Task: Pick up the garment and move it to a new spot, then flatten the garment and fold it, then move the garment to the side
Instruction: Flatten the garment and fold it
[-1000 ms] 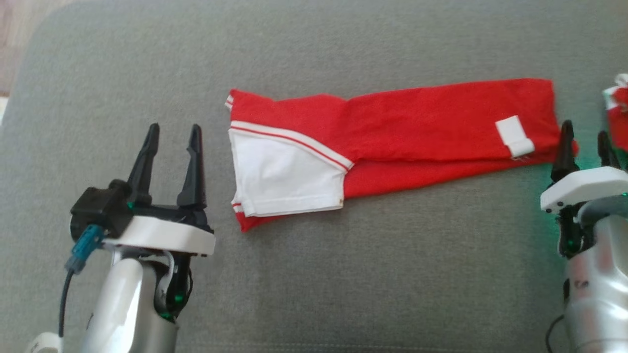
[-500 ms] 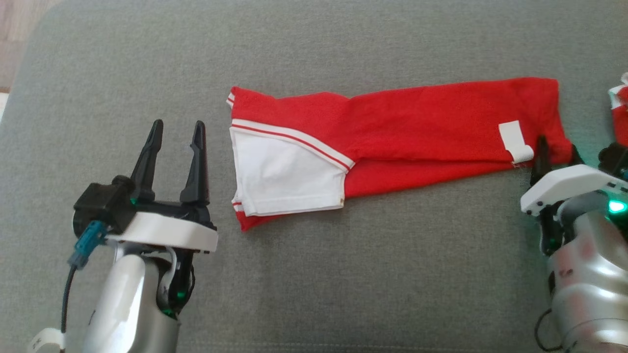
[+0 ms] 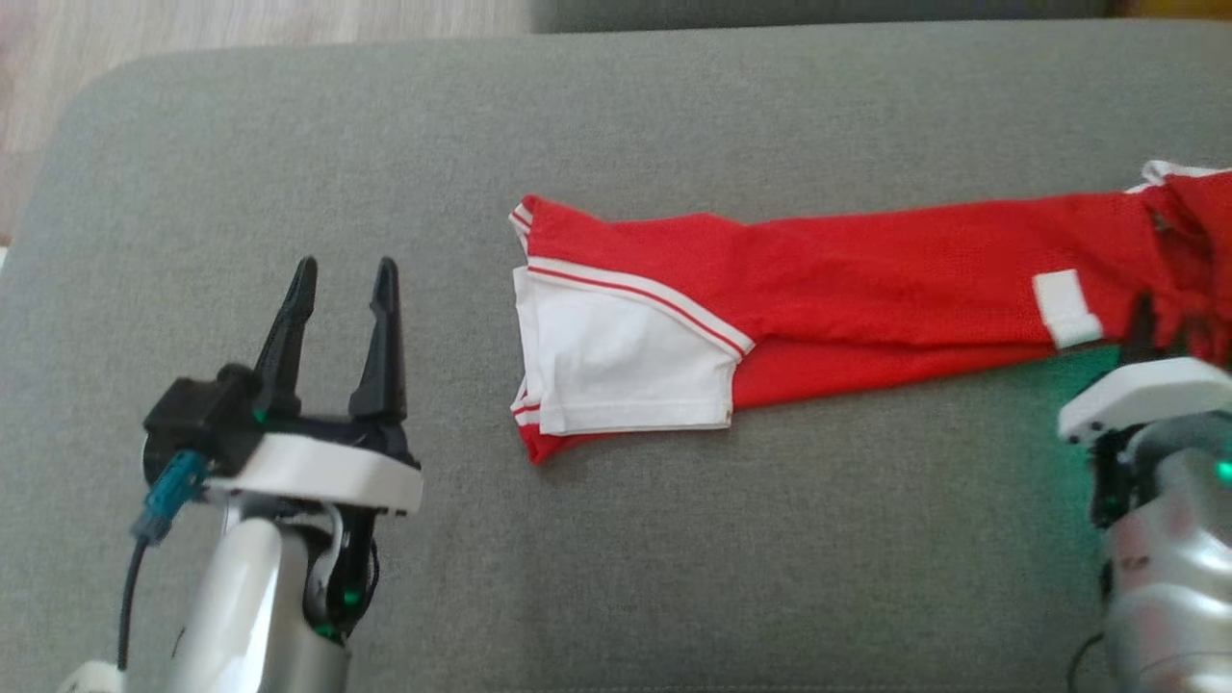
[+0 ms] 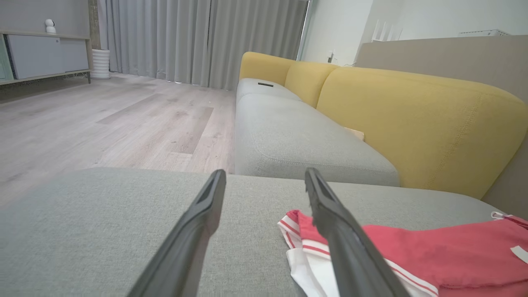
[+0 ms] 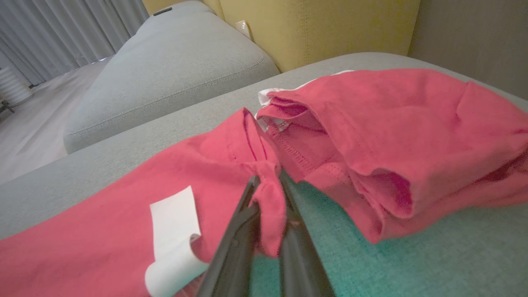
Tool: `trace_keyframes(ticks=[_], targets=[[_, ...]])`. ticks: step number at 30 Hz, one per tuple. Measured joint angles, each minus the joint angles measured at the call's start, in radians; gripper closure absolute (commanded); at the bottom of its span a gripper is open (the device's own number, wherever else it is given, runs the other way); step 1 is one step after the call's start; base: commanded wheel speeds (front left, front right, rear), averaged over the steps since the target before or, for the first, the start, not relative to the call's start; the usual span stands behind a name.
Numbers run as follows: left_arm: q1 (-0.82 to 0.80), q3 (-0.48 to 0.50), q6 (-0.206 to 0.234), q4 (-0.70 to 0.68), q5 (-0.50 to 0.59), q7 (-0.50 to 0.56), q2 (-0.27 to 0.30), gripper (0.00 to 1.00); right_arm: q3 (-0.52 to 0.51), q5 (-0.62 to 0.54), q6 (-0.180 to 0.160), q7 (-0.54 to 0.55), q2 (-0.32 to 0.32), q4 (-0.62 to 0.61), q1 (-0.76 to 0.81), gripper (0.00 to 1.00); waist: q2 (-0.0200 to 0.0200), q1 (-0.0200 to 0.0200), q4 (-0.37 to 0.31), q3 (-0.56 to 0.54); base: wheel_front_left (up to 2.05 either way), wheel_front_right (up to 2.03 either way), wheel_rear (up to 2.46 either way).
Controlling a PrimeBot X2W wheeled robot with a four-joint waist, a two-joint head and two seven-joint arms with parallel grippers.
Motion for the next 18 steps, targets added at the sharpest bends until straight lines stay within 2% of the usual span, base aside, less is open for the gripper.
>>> trace_keyframes(ticks=[5, 9, 10, 12, 18], targets=[[0.043, 0.012, 0.0, 0.005, -0.006, 0.0, 0.0, 0.0, 0.065, 0.032, 0.0, -0.011, 0.064, -0.053, 0.018, 1.0, 0.0, 0.0, -0.012, -0.034, 0.0, 0.0, 0.0], [0.056, 0.009, 0.0, 0.012, -0.01, 0.0, 0.0, 0.0, 0.169, 0.111, 0.0, -0.016, 0.08, -0.116, 0.027, 1.0, 0.0, 0.0, -0.009, -0.062, 0.0, 0.0, 0.0], [0.057, 0.009, 0.0, 0.011, -0.01, 0.0, 0.0, 0.0, 0.272, 0.19, 0.0, -0.017, 0.077, -0.142, 0.031, 1.0, 0.0, 0.0, 0.0, -0.072, 0.0, 0.0, 0.0], [0.058, 0.009, 0.0, 0.011, -0.01, 0.0, 0.0, 0.0, 0.385, 0.284, 0.0, -0.017, 0.078, -0.174, 0.048, 1.0, 0.0, 0.0, 0.01, -0.081, 0.0, 0.0, 0.0], [0.082, 0.009, 0.0, 0.012, -0.018, 0.0, 0.0, 0.0, 0.626, 0.469, 0.0, -0.005, 0.081, -0.266, 0.105, 1.0, 0.0, 0.0, 0.051, -0.104, 0.0, 0.0, 0.0]])
